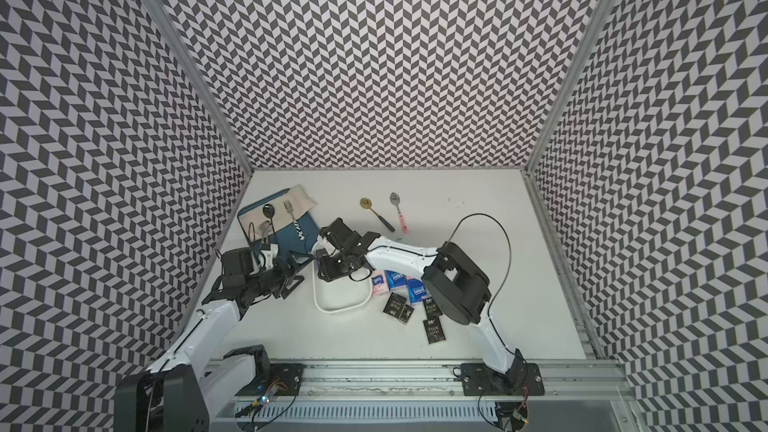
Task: Put the pocket tissues into the storage box
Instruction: Adjust the storage box at the center of the board.
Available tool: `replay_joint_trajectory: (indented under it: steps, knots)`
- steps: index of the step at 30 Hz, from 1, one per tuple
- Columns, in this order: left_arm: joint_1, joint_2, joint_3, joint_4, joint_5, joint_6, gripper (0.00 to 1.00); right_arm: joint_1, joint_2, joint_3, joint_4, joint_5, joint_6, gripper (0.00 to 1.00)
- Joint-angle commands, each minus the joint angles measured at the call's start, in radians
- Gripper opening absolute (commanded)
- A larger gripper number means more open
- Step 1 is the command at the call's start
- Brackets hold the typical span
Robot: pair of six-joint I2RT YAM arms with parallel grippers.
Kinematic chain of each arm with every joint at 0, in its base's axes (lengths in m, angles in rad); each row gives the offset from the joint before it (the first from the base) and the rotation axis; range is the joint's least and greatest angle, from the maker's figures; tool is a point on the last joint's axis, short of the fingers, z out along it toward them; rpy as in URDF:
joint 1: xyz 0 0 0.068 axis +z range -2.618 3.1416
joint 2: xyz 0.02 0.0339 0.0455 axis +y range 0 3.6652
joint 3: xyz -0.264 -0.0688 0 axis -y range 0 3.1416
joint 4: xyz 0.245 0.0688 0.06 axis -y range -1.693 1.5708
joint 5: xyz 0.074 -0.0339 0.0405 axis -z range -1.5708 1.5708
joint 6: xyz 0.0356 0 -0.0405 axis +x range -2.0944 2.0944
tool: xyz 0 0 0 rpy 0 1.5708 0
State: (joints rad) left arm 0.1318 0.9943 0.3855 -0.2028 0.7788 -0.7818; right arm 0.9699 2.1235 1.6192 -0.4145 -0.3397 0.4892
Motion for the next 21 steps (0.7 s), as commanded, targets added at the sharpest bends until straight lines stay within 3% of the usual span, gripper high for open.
replay_joint_trajectory:
  steps: [1, 9, 16, 21]
  knots:
    - [-0.027, -0.027, -0.02, 0.018, -0.007, -0.028, 1.0, -0.007, 0.019, 0.036, 0.041, 0.045, -0.016, 0.35]
    - [-0.063, -0.033, -0.035, 0.08, -0.003, -0.094, 1.0, -0.017, -0.027, 0.018, 0.043, 0.012, -0.014, 0.37]
    - [-0.094, -0.006, -0.024, 0.141, 0.002, -0.14, 1.0, -0.053, -0.231, -0.136, 0.026, 0.03, -0.023, 0.46]
    - [-0.137, 0.023, -0.024, 0.201, 0.0, -0.184, 1.0, -0.137, -0.365, -0.268, -0.04, 0.088, -0.043, 0.54]
